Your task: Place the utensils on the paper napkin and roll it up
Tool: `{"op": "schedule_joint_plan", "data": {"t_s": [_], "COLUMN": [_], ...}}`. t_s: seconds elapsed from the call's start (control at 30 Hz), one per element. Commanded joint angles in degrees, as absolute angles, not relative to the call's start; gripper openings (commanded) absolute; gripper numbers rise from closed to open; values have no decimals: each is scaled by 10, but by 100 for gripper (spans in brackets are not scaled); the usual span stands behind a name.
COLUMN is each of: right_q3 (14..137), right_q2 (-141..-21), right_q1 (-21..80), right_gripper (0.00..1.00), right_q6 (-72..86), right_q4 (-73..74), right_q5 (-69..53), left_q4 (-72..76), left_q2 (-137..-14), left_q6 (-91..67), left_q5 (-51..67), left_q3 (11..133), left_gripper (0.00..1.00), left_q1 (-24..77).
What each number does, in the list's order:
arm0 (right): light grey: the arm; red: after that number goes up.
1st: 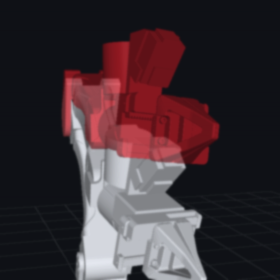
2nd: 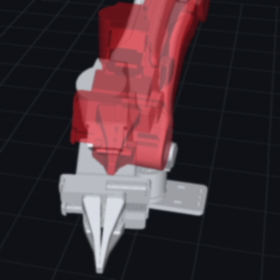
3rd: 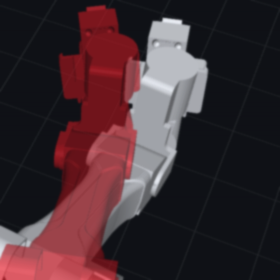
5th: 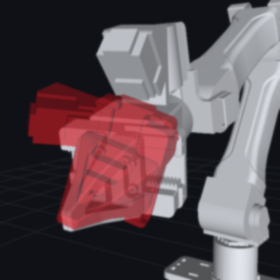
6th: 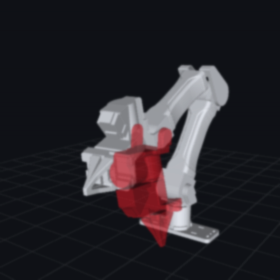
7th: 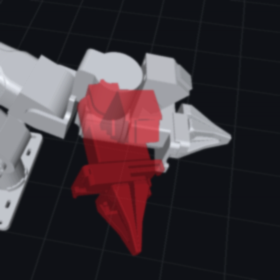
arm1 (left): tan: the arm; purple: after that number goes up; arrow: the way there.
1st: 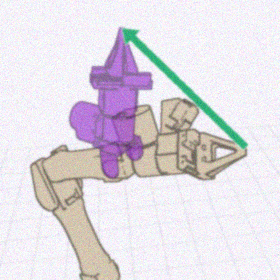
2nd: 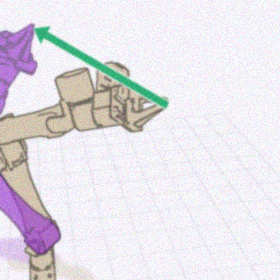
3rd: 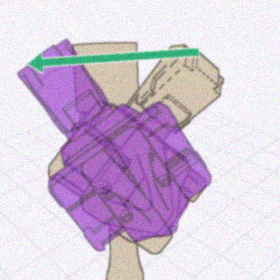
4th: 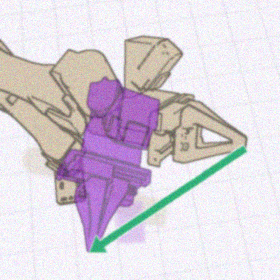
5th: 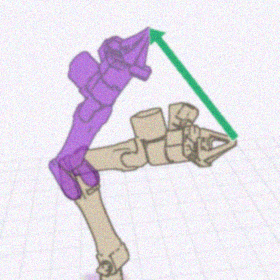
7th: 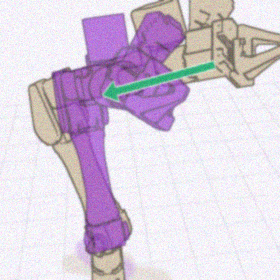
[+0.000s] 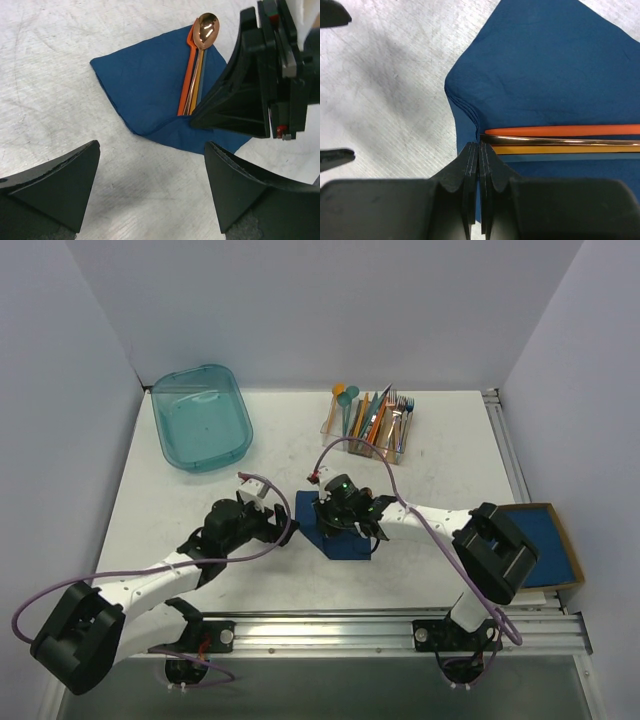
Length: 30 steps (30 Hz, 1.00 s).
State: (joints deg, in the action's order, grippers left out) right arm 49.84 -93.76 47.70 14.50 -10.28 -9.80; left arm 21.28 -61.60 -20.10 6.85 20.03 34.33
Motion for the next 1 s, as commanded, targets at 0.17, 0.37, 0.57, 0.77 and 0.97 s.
{"op": "schedule_joint_plan", "data": {"t_s": [0.17,0.37,0.57,0.77,0.97], "right_q3": [482,473,471,475,475], "right_q2": [-952,-952,-951,-955,-958], "right_q1": [459,452,443,436,435], "right_gripper": [1,2,2,2,2], "right_q6": [153,155,155,154,154], "right_q4": [-140,-154,-160,-161,-164], "right_q5": [-126,-126,-132,-135,-132], "left_q4": [302,291,303,300,296], "left_q2": [-651,-681,-741,-788,-809], "left_q6": [-120,-84,-77,-55,-44], "left_q5": [126,145,97,73,62], "left_q3": [202,221,243,268,280], "left_gripper": [97,95,91,87,83], "left_q1": [368,392,429,442,444]}}
